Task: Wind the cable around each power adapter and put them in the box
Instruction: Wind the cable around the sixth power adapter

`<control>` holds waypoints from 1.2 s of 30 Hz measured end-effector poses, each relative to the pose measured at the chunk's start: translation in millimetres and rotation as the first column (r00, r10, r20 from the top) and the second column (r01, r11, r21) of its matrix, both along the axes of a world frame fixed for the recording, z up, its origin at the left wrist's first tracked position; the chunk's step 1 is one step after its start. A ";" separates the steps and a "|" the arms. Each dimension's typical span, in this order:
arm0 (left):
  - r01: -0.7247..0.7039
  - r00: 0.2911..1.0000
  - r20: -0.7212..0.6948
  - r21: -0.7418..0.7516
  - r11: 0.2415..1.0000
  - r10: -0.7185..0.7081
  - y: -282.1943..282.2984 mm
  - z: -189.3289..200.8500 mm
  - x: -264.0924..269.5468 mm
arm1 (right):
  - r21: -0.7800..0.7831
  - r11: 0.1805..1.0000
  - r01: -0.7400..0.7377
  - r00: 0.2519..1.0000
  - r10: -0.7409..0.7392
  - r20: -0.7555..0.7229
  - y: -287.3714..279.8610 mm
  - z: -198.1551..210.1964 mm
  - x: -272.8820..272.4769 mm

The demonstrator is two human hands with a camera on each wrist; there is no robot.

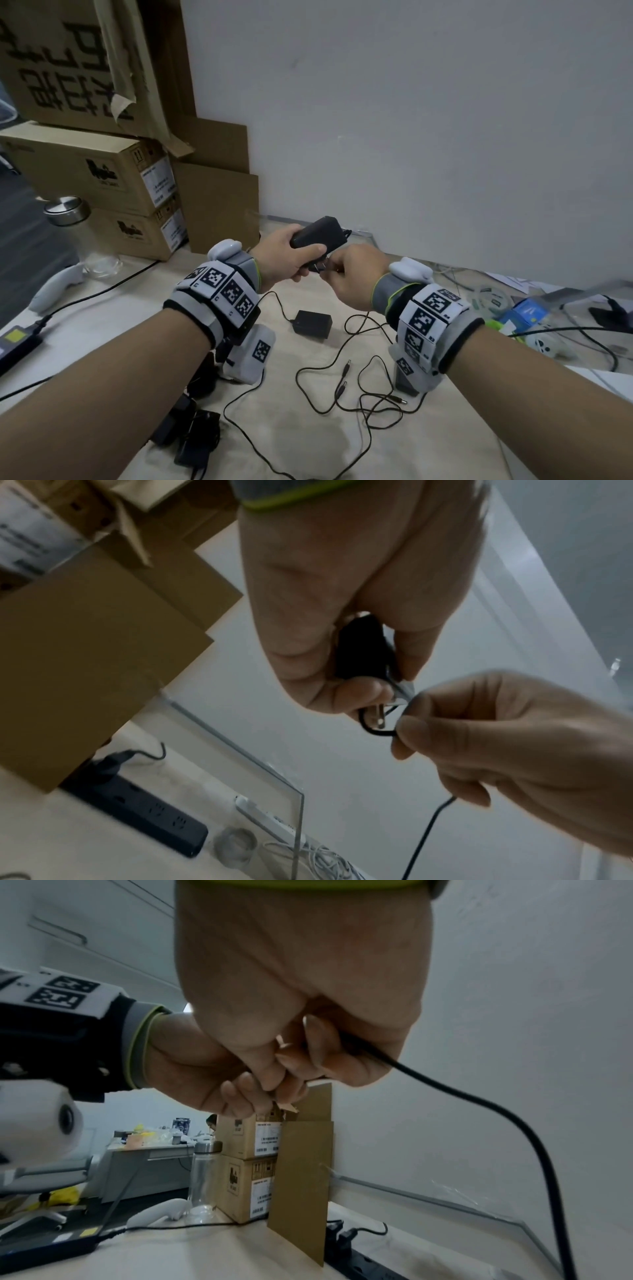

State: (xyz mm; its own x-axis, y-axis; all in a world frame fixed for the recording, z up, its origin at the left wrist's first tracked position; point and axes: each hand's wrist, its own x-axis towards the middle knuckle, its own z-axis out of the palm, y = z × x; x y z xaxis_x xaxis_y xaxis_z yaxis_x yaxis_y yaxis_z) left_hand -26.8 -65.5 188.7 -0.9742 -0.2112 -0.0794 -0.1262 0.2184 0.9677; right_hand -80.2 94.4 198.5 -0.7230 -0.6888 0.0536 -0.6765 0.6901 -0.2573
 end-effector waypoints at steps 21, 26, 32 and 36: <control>0.492 0.869 0.307 -0.623 0.608 -0.389 -4.7 6.7 16.5 | -0.322 0.946 -0.046 0.973 0.116 0.202 5.2 13.2 -7.1; 0.539 0.841 0.231 -0.439 0.719 -0.489 -8.1 -2.2 25.5 | -0.399 0.915 0.059 0.926 0.099 0.364 9.2 11.5 -12.4; 0.307 0.949 -0.064 -0.049 0.950 -0.310 -16.0 1.1 32.6 | -0.376 0.861 0.343 0.747 -0.007 0.664 11.7 -11.1 -3.1; 0.018 1.000 -0.001 -0.158 0.987 -0.018 -14.1 -0.2 26.2 | -0.122 0.976 0.180 0.856 -0.095 0.508 6.0 -15.5 7.6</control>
State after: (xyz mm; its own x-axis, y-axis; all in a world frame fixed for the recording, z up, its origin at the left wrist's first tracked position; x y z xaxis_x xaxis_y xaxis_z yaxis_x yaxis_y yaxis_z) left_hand -0.6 -79.6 188.5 -0.9781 -0.2036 -0.0440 -0.1186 0.3705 0.9212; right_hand -72.6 100.4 183.1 -0.7692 -0.5932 -0.2376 -0.3303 0.6873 -0.6469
